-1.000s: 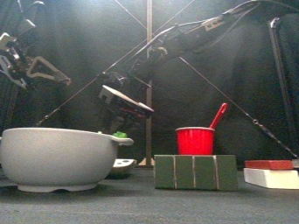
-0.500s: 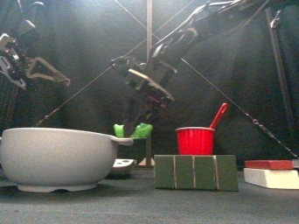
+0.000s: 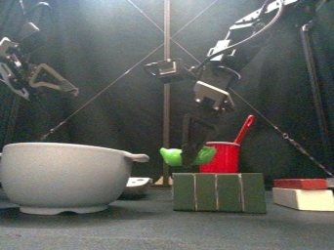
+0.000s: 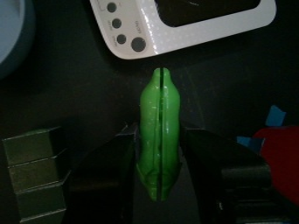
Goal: Place peas above sushi roll
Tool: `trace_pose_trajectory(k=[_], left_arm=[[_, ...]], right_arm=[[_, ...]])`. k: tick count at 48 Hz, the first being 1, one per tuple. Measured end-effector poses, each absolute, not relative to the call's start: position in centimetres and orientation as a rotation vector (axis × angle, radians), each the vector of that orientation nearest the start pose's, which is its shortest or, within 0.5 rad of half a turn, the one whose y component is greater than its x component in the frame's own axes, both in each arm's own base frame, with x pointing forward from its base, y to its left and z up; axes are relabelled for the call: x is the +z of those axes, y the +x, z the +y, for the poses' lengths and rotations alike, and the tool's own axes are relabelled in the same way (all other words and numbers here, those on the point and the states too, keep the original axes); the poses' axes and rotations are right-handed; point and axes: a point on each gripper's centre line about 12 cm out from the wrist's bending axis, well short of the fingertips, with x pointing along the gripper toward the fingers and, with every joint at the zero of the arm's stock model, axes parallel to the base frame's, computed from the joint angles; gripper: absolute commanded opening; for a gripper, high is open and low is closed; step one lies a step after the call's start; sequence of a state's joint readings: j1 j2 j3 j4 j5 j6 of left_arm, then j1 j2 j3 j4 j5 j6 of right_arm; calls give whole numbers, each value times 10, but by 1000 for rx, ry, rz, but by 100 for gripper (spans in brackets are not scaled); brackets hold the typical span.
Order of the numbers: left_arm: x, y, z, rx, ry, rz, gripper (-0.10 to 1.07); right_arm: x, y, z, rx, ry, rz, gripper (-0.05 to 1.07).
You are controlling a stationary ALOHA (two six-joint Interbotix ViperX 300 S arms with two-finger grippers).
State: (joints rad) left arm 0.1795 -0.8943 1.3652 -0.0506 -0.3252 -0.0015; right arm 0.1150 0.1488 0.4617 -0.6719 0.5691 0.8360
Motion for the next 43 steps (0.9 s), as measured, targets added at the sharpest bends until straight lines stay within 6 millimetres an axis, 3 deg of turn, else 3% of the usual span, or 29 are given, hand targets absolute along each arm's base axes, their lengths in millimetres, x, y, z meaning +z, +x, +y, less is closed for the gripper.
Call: trace_pose_trajectory(k=[20, 35, 43], left_arm=[[208, 184, 36, 201, -63, 141, 32], [208, 184, 36, 205, -63, 139, 32], [208, 184, 37, 208, -63, 139, 32]], right_arm=[[126, 404, 36, -295, -87, 1075, 59], [107, 403, 32, -405, -144, 1206, 61], [105, 407, 34, -368, -140, 1175, 70]])
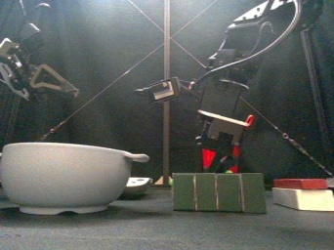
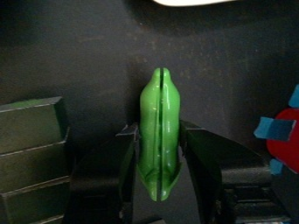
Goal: Place peas above sushi roll
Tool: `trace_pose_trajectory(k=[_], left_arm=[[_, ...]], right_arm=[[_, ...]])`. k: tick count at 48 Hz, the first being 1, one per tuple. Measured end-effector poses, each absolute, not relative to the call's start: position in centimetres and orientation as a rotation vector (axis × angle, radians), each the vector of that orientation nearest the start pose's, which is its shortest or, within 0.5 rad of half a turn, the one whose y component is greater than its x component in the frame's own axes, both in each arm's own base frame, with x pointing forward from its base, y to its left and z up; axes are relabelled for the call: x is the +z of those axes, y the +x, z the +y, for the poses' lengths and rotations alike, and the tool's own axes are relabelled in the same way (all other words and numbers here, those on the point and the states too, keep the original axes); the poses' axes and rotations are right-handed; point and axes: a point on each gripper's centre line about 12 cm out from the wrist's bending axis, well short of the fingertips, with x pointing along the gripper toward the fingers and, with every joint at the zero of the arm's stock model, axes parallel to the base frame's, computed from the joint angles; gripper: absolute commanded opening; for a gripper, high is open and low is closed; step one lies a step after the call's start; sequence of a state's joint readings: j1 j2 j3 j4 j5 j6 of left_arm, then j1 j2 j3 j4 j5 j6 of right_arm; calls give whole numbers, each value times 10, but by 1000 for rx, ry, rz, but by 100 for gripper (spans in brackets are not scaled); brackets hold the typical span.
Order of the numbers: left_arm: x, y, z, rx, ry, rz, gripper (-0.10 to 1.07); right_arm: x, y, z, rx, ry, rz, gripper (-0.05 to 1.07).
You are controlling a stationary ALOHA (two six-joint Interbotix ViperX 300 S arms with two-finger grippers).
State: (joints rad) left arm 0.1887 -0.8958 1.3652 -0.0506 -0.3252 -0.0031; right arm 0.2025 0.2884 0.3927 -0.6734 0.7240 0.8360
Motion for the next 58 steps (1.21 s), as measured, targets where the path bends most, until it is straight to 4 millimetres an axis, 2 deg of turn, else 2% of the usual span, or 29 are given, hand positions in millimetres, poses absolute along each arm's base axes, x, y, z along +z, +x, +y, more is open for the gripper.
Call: trace_pose_trajectory(k=[9, 25, 42, 58], left_arm=[[208, 184, 37, 208, -65, 139, 32], [207, 184, 38, 211, -64, 142, 32], [208, 184, 38, 211, -64, 140, 32], [207, 184, 38, 211, -65, 142, 32]], right_arm=[[99, 403, 31, -340, -156, 1168, 82], [102, 398, 21, -355, -158, 1167, 87], [140, 400, 22, -320, -121, 1061, 87], [157, 394, 25, -301, -60, 1010, 86]])
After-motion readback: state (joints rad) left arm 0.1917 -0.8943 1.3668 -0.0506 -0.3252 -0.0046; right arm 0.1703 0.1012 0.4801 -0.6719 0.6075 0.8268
